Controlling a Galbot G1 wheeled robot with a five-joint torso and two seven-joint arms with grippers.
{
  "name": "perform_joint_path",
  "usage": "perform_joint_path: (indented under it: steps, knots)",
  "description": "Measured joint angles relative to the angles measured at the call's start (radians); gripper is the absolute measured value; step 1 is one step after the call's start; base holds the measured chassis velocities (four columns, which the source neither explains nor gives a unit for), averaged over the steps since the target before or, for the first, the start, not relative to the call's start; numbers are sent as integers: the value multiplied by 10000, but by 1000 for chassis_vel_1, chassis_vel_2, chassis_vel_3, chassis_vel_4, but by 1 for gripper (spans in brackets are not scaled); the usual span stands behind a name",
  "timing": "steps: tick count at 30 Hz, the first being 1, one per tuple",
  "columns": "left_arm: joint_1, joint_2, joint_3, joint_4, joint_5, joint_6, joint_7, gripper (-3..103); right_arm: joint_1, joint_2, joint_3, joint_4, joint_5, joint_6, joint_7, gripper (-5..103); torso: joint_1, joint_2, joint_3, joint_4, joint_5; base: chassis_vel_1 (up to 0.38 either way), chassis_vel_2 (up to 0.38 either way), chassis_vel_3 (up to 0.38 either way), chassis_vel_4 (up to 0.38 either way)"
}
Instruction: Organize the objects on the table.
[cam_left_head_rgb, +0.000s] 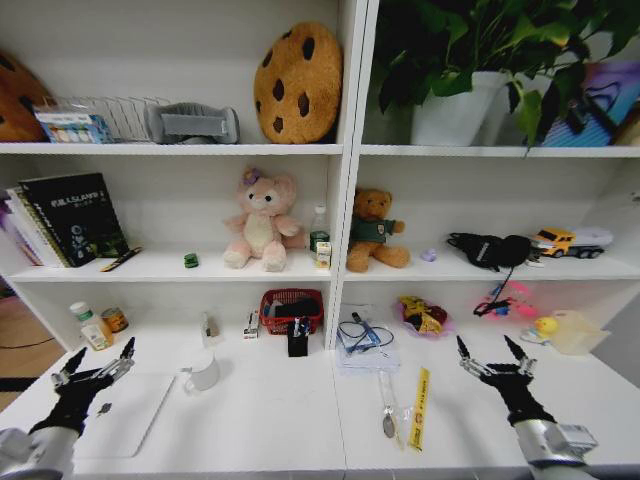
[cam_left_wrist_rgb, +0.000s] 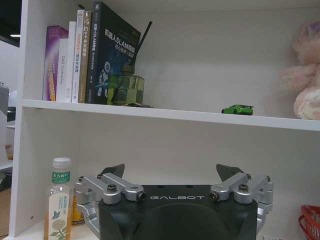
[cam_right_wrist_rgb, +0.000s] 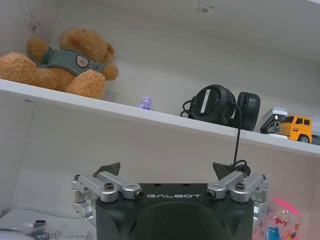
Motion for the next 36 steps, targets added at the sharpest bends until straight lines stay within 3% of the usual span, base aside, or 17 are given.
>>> perform_joint_path:
  steps: [13,36]
  knots:
    - [0,0,0,0,0,0,0,100,12,-7,-11,-13,7,-11,1,100,0,0,0,-1,1,13,22,-14,-21]
    - [1,0,-1,0,0,0,-2,100,21,-9,-17,-15,10,-17,4,100,1,1,0,0,0,143,133,-138,-138]
